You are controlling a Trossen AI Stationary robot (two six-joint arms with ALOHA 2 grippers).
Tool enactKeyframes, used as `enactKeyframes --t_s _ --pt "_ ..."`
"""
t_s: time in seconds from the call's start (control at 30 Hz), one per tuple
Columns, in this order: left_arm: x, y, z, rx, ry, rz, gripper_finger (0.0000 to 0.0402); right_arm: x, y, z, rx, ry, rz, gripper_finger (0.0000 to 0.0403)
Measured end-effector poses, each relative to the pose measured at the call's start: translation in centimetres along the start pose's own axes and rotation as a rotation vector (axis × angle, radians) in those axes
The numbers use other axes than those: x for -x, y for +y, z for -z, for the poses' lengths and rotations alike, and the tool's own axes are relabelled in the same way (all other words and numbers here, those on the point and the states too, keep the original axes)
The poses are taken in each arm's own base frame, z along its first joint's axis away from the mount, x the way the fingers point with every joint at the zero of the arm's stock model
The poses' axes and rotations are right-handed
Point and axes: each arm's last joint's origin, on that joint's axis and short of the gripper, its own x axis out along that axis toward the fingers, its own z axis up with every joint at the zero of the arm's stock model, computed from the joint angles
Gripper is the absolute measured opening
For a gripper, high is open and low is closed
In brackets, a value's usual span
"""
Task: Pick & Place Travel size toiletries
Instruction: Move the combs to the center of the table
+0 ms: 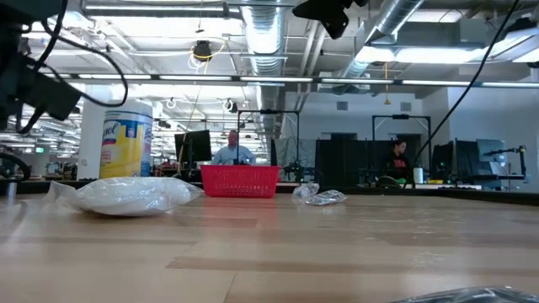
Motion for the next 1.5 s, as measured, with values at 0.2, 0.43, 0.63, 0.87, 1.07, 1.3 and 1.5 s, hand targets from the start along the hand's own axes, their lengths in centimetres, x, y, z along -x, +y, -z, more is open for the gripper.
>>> enactKeyframes --t_s 0.2,0.43,0.63,0.87,1.07,1.3,1.5 --pt "-0.6 0.2 0.1 0.005 0.005 0.013 0.0 0.0 0.0 0.0 -0.001 0.003 0.0 0.0194" --pt "-1.4 0.5 0.1 0.005 -0.002 0.04 0.0 0.0 0.0 0.0 0.0 0.003 -0.001 0.0196" --pt "-1.4 0.4 -0.3 -0.006 -0.026 0.053 0.0 0.0 0.0 0.0 0.0 0.003 0.0 0.0198" --pt "-1.3 -0.1 -2.3 -0.062 -0.141 0.127 0.0 0.0 0.0 0.0 0.0 0.003 -0.001 0.0192" --pt "-1.3 0.3 -4.0 -0.077 -0.189 0.119 0.0 0.0 0.0 0.3 -0.005 0.029 0.002 0.0193" --pt "-1.3 1.1 -6.3 -0.08 -0.26 0.107 0.0 0.3 -0.4 2.2 -0.173 0.228 0.04 0.0196" --pt "-1.1 1.5 -8.2 -0.1 -0.322 0.139 0.0 0.4 -0.8 2.6 -0.186 0.262 0.056 0.0194"
